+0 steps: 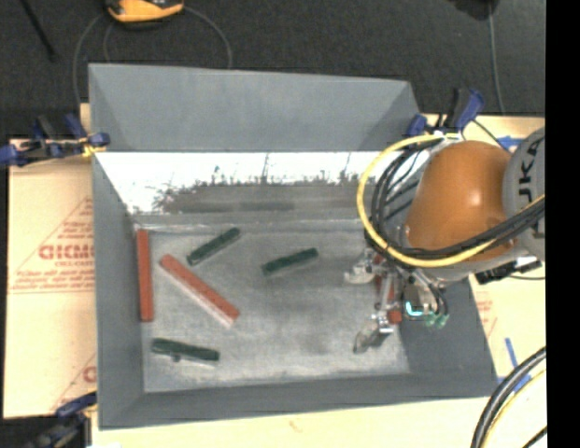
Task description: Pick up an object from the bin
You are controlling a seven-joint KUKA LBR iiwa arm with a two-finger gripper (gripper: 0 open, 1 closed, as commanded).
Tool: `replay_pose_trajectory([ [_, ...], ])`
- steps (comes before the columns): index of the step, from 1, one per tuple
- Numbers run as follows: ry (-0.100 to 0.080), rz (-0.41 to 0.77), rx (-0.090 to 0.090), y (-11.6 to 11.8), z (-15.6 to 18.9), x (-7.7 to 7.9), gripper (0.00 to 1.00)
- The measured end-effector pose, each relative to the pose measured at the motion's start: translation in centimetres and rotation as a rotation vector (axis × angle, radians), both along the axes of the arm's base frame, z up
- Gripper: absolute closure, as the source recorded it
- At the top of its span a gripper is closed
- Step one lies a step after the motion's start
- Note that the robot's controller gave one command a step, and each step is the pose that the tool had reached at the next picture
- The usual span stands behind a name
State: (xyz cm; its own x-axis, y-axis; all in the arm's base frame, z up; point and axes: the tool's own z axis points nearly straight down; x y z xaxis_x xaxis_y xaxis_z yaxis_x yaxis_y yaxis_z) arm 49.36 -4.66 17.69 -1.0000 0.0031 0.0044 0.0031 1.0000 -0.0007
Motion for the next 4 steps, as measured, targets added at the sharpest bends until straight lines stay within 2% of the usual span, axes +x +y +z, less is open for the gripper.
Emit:
replay_pose_trajectory([
  [1,-0.007,0.002,-0.001,0.0,0.3,0.2,0.00],
  [2,-0.014,0.002,0.000,5.4,-3.6,3.6,0.00],
  [3,-0.008,0.031,0.006,7.7,-5.8,5.1,0.00],
  [4,-0.019,0.060,-0.004,6.8,-8.5,9.5,0.00],
])
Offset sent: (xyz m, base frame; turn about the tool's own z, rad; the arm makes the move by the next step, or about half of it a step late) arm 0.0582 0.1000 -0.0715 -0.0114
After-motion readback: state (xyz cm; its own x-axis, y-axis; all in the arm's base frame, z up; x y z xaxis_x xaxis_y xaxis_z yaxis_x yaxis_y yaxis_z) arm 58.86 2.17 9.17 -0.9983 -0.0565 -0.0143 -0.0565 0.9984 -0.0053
